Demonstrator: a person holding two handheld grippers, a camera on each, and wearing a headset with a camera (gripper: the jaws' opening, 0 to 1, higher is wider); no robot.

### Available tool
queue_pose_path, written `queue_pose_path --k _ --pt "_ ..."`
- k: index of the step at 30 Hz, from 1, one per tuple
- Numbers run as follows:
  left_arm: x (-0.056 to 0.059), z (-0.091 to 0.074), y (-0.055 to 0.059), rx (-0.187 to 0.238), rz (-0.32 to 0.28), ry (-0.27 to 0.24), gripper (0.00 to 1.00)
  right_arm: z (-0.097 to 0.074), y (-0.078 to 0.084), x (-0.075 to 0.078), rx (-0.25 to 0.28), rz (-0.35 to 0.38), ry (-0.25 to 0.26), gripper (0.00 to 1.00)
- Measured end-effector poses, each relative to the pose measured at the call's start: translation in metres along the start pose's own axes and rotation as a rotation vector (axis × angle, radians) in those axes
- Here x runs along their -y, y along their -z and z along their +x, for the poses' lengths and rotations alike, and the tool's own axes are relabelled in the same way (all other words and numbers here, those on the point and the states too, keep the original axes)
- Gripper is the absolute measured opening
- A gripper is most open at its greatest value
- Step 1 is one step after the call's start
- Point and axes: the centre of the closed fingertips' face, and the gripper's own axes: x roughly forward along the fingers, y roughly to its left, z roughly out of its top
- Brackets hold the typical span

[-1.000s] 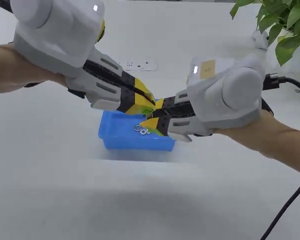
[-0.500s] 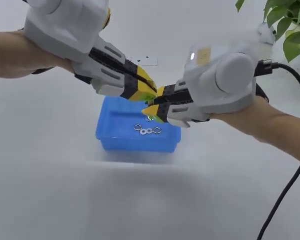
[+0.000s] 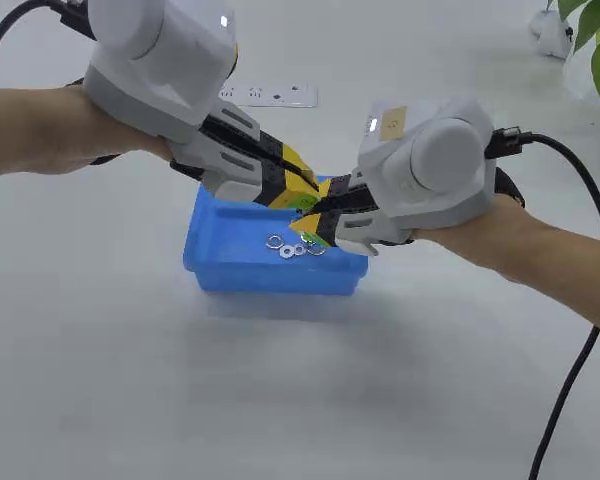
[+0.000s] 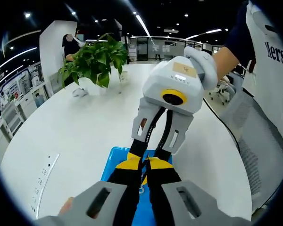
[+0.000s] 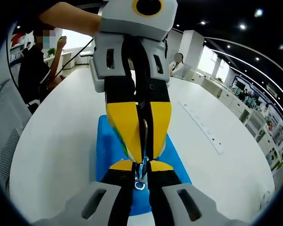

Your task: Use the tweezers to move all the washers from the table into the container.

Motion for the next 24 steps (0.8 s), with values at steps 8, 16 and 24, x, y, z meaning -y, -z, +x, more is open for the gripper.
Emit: queue_pose_path --k 8,16,24 --pt "-0.004 0.003 0.001 0.010 -0.024 0.002 0.08 0.001 0.002 0.001 0.015 0.028 0.001 0.11" --pt "0.001 0.001 0.000 -0.001 -0.015 -0.001 0.07 -0.001 0.001 -0.001 -0.007 -0.042 0.031 0.17" --pt "0.007 -0.011 -0.017 0.027 0.032 -0.008 0.07 -0.010 -0.006 0.004 0.032 0.004 0.046 0.19"
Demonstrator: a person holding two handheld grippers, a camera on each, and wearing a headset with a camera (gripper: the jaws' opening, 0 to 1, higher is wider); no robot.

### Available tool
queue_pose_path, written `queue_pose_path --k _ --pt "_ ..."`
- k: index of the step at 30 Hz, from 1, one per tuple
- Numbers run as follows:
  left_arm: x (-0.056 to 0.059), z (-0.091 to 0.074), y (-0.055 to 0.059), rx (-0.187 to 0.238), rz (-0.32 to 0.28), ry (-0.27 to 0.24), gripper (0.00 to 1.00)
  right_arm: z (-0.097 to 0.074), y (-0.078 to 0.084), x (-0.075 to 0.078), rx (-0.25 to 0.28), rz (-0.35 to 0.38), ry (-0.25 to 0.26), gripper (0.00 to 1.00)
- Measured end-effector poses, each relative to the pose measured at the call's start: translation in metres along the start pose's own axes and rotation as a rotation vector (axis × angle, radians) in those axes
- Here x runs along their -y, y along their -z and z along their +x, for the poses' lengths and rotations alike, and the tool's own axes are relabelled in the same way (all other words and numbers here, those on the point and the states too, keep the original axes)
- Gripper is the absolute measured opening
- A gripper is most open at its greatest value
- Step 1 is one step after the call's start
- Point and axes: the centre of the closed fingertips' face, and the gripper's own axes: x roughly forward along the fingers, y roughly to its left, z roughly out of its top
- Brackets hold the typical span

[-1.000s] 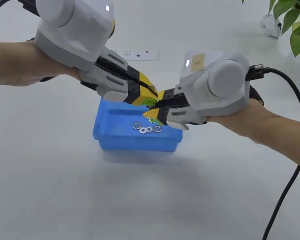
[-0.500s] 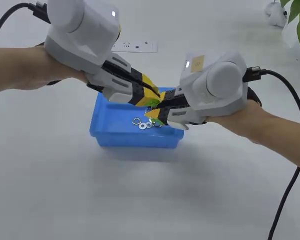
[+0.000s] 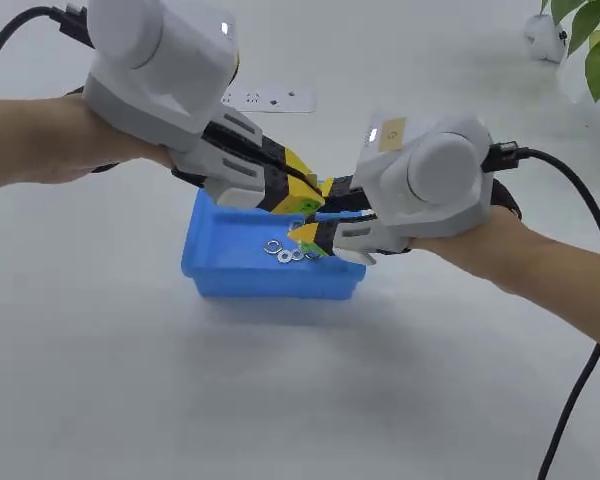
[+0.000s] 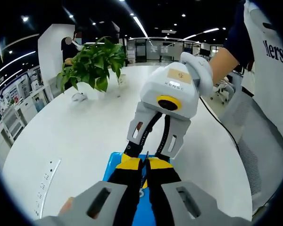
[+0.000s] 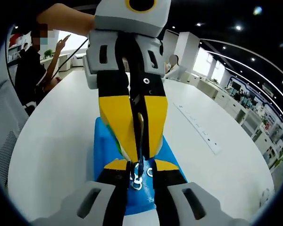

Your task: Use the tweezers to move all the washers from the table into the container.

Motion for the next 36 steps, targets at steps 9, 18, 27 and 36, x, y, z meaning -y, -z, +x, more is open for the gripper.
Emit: queue_pose_path --k 9,18,27,36 --pt "0.010 -0.019 -0.019 0.030 0.037 -0.016 0.07 -0.022 -0.018 -0.006 0.056 0.031 -0.014 0.13" --pt "0.032 -0.037 -0.035 0.030 0.066 -0.019 0.07 -0.042 -0.040 -0.025 0.065 -0.004 -0.029 0.10" --pt "0.064 -0.051 -0.037 -0.014 0.126 -0.022 0.07 -0.064 -0.050 -0.053 0.039 -0.045 -0.059 0.09" --pt "0.097 -0.049 -0.013 -0.029 0.092 -0.020 0.07 -0.071 -0.040 -0.090 -0.025 -0.074 -0.124 0.08"
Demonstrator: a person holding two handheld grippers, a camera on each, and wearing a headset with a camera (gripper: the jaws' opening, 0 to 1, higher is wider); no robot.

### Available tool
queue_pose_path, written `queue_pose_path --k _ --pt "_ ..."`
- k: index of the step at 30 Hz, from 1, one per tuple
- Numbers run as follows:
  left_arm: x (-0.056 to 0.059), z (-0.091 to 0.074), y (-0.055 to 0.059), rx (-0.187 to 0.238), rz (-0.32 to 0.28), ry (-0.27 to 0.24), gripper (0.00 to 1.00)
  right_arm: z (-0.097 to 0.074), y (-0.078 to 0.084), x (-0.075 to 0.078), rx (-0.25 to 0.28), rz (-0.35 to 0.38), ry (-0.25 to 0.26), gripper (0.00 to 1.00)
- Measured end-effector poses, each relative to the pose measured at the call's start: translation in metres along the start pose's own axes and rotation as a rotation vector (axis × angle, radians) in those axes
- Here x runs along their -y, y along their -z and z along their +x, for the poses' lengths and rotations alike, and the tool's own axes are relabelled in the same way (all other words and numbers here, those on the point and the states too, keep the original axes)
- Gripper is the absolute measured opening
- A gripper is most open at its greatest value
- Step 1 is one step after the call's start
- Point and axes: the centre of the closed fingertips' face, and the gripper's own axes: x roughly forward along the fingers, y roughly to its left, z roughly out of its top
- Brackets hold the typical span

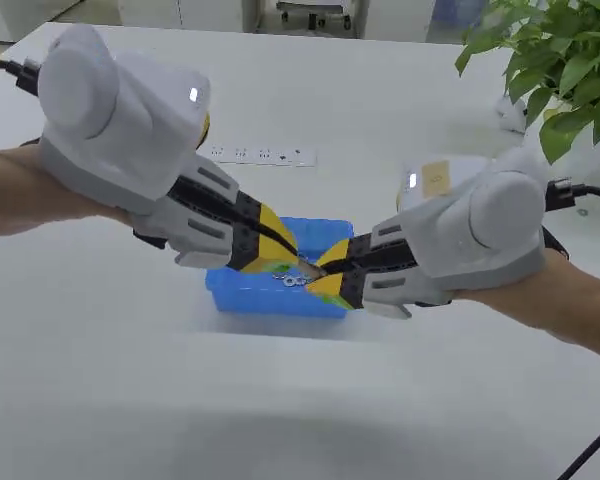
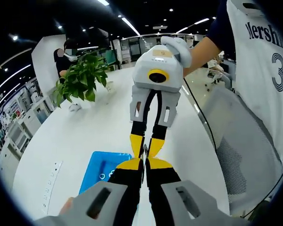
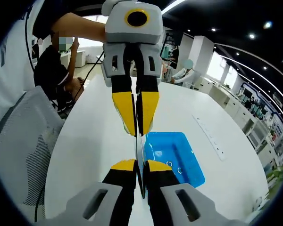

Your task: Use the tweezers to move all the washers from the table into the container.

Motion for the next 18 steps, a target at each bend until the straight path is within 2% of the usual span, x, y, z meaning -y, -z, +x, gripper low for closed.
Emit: queue_pose_path --k 3,6,10,11,15,18 --pt "0.010 0.004 0.010 0.018 -0.044 -0.005 0.07 0.003 0.007 -0.012 -0.023 0.002 -0.031 0.08" --pt "0.017 0.010 0.023 0.010 -0.071 -0.004 0.07 0.008 0.014 -0.022 -0.053 -0.016 -0.060 0.08" --pt "0.021 0.018 0.042 0.003 -0.127 -0.011 0.07 0.019 0.026 -0.029 -0.084 -0.009 -0.087 0.08" --pt "0.019 0.021 0.049 -0.010 -0.154 -0.022 0.07 0.024 0.030 -0.030 -0.098 -0.011 -0.092 0.08" --pt "0.017 0.030 0.075 -0.075 -0.198 -0.024 0.04 0.040 0.039 -0.030 -0.126 0.007 -0.116 0.08" --pt "0.011 0.036 0.086 -0.080 -0.217 -0.027 0.04 0.050 0.047 -0.027 -0.150 0.012 -0.116 0.08"
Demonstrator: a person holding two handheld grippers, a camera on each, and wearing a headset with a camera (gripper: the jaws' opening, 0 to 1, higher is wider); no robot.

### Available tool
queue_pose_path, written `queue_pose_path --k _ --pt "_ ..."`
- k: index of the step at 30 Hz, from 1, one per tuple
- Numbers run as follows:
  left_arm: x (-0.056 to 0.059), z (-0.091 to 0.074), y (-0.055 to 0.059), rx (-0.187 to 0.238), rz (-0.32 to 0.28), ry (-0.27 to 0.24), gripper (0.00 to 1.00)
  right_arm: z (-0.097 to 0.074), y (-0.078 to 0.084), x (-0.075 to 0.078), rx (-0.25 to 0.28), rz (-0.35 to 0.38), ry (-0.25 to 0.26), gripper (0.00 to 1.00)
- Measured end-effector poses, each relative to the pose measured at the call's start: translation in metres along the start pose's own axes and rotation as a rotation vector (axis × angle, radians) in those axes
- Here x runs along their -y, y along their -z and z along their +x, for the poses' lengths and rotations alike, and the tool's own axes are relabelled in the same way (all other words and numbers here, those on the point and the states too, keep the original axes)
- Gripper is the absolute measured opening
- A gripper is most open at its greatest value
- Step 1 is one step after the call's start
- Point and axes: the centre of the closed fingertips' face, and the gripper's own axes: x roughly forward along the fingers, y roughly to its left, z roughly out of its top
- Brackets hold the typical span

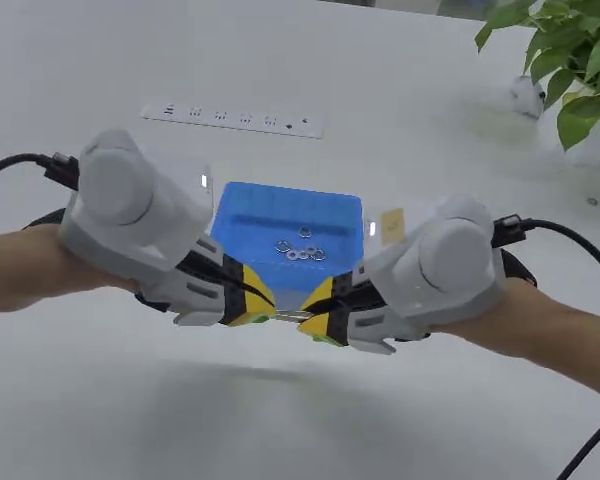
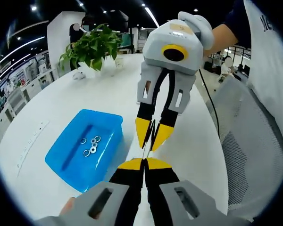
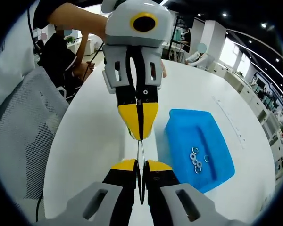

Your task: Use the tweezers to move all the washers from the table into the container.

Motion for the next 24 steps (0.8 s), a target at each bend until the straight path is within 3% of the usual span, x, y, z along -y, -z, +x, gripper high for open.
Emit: queue_pose_path --k 2,4,7,13,24 --pt "-0.002 0.006 0.004 0.003 -0.014 0.004 0.04 0.006 0.005 0.002 -0.017 -0.002 -0.011 0.08" --pt "-0.005 0.013 0.015 -0.030 -0.017 0.008 0.04 0.010 0.009 0.001 -0.031 -0.014 -0.025 0.08" --pt "-0.007 0.019 0.025 -0.043 -0.034 0.021 0.04 0.013 0.015 0.001 -0.055 -0.046 -0.035 0.08" --pt "-0.009 0.026 0.033 -0.050 -0.046 0.028 0.05 0.017 0.021 0.008 -0.062 -0.040 -0.038 0.08" --pt "-0.008 0.031 0.034 -0.056 -0.049 0.034 0.05 0.022 0.033 0.008 -0.098 -0.066 -0.045 0.10"
